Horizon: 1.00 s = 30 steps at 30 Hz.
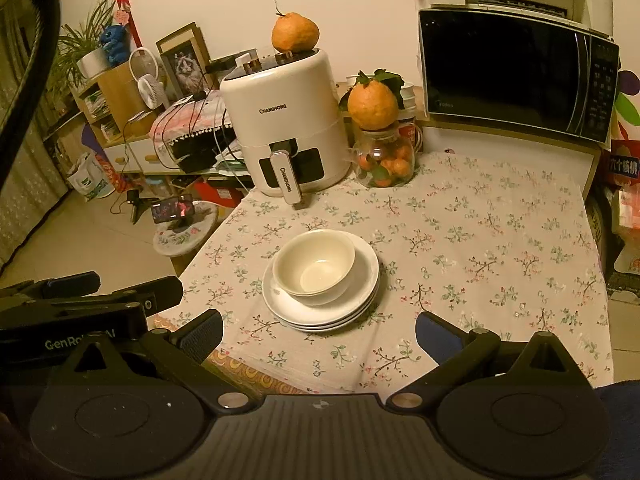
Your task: Organize plates and bowls
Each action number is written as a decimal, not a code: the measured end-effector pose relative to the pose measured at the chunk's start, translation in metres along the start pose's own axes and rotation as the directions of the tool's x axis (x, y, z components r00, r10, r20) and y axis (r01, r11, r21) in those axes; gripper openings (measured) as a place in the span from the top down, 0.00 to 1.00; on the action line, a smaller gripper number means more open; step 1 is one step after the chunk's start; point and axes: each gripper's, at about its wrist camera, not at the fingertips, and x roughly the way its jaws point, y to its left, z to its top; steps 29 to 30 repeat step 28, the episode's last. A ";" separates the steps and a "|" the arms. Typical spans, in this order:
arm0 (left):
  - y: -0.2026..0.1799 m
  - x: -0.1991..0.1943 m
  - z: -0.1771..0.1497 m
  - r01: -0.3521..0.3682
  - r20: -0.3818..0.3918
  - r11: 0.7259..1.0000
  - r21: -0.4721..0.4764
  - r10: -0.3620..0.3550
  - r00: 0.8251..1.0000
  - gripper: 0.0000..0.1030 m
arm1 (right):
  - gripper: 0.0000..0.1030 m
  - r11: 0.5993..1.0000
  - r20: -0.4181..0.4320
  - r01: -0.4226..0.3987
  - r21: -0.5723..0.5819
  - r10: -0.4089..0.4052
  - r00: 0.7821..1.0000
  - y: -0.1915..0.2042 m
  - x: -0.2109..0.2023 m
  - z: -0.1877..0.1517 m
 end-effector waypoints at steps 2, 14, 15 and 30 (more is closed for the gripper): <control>0.000 -0.001 -0.001 0.001 -0.002 1.000 0.002 -0.001 1.000 0.00 | 0.02 1.000 0.001 0.002 0.000 -0.002 1.000 0.000 -0.001 0.000; -0.001 0.002 0.000 0.007 -0.005 1.000 0.010 -0.007 1.000 0.00 | 0.02 1.000 -0.003 0.001 0.011 0.000 1.000 -0.002 0.000 0.000; -0.001 0.002 0.000 0.008 -0.006 1.000 0.011 -0.008 1.000 0.00 | 0.02 1.000 -0.004 0.001 0.012 -0.001 1.000 -0.003 0.001 0.000; -0.003 0.006 0.001 0.006 -0.023 1.000 0.016 -0.006 1.000 0.00 | 0.02 1.000 -0.012 0.006 0.023 -0.006 1.000 -0.006 0.004 0.000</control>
